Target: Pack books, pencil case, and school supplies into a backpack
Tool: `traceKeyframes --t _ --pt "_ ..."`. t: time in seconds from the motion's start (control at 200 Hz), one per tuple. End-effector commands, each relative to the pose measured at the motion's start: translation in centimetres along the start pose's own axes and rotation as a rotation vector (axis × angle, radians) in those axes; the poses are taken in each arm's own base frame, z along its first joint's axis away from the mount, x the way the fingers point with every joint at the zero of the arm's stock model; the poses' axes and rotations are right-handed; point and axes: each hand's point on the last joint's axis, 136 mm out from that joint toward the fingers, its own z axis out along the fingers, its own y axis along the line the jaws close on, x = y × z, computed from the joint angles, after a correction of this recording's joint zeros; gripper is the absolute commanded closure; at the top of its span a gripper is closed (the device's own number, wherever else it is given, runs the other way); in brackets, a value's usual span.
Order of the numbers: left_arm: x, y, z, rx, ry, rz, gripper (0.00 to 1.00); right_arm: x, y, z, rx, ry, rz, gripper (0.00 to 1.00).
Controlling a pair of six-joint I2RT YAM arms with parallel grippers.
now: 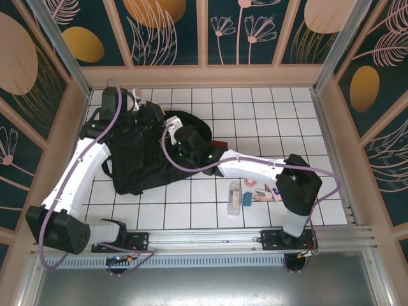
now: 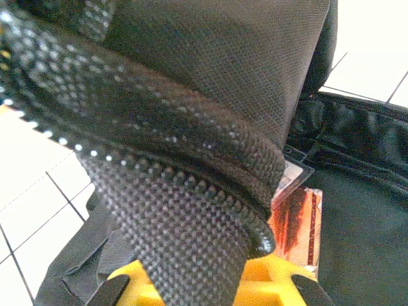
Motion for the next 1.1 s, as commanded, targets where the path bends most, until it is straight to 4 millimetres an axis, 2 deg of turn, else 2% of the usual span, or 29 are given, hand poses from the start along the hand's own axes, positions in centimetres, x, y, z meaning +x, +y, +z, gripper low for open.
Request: traceKeyframes --t 0.0,0.18,0.375,0.53,0.641,0.666,0.791,0.846,0.891,0.986,1.056,1.096 --pt "1.2 1.1 0.6 -0.022 0.039 -0.019 0.64 -3.6 1.1 -0.1 -0.016 -0.108 0.023 1.0" --pt "1.6 1.6 1.3 -0.016 0.049 -0.037 0.65 -3.4 1.2 0.1 -0.023 -0.099 0.035 1.0" --pt "1.5 1.8 1.8 -0.017 0.044 -0.033 0.71 -3.1 1.5 0.2 -0.034 -0.097 0.046 1.0" --pt "1.5 2.6 2.7 -0.039 0.053 -0.022 0.83 -3.0 2.0 0.1 -0.051 -0.099 0.044 1.0" --pt "1.2 2.7 2.7 -0.052 0.047 0.004 1.0 -2.8 2.4 0.2 -0.059 -0.092 0.037 1.0" --pt "1.0 2.5 2.6 -0.056 0.041 0.018 1.0 -3.0 2.6 0.2 -0.065 -0.093 0.035 1.0" --pt "-0.3 2.1 1.1 -0.108 -0.005 0.094 1.0 -3.6 3.0 -1.0 -0.087 -0.108 0.034 0.65" --pt "-0.8 2.1 0.2 -0.141 -0.025 0.132 1.0 -4.3 3.4 -2.1 -0.114 -0.125 0.029 0.54" --pt "-1.1 2.2 -0.6 -0.169 -0.04 0.161 1.0 -5.2 3.7 -3.3 -0.141 -0.147 0.024 0.51" --pt "-1.6 2.6 -2.1 -0.219 -0.074 0.205 1.0 -6.8 3.5 -6.3 -0.181 -0.196 0.036 0.5" --pt "-1.8 3.2 -2.8 -0.255 -0.098 0.215 1.0 -7.7 2.0 -8.5 -0.159 -0.232 0.077 0.45" --pt "-1.8 3.4 -3.1 -0.262 -0.111 0.217 1.0 -8.0 0.4 -9.7 -0.116 -0.245 0.111 0.43"
